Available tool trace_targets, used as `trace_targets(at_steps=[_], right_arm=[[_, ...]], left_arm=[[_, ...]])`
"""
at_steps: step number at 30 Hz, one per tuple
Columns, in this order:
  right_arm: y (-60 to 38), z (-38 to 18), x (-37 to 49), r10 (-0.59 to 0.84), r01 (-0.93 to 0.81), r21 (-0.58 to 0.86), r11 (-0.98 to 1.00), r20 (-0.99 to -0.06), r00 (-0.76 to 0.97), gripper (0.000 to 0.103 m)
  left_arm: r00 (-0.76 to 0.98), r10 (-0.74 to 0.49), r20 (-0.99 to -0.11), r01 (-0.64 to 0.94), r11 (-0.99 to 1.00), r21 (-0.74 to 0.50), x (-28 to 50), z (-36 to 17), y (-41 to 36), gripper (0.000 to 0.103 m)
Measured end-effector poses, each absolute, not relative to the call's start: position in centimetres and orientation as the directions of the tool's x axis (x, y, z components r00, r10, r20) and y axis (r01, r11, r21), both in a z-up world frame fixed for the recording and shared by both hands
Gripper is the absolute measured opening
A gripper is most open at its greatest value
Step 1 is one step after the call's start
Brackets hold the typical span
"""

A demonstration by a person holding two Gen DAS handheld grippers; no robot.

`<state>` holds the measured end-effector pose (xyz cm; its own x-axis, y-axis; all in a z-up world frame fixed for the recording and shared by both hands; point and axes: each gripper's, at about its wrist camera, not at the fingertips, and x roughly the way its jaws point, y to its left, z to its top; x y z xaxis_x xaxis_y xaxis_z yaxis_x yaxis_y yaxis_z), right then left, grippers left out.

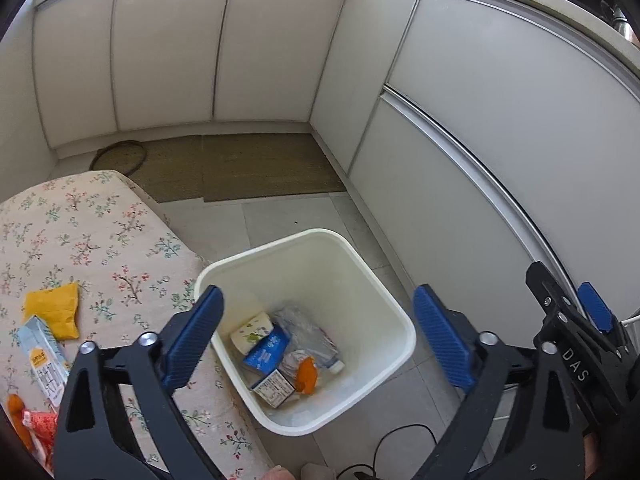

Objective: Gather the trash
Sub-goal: 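Lower the orange peel over the white bin and open the left tool, then move both tools back over the table toward the remaining trash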

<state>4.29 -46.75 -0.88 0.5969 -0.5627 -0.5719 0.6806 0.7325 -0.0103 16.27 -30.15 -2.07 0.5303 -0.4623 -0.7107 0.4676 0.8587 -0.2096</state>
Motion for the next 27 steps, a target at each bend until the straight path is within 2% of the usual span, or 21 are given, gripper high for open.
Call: trace_targets(at_steps=[9,27], right_arm=[[-45.0,-0.5,5.4,-0.560,0.656,-0.047,0.753,-0.570,0.601,0.096],[-37.6,1.1,8.5,-0.501,0.542,-0.094,0.835,-0.534,0.680,0.096]], left_arm=[[0.593,-0.380,-0.710,0.424,0.897,-0.125,16.0,-1.2,-28.5,0.096],[0.649,-0.257,-0.716,0.284,0.955,-0.085,17.2,0.2,-20.0,0.096]])
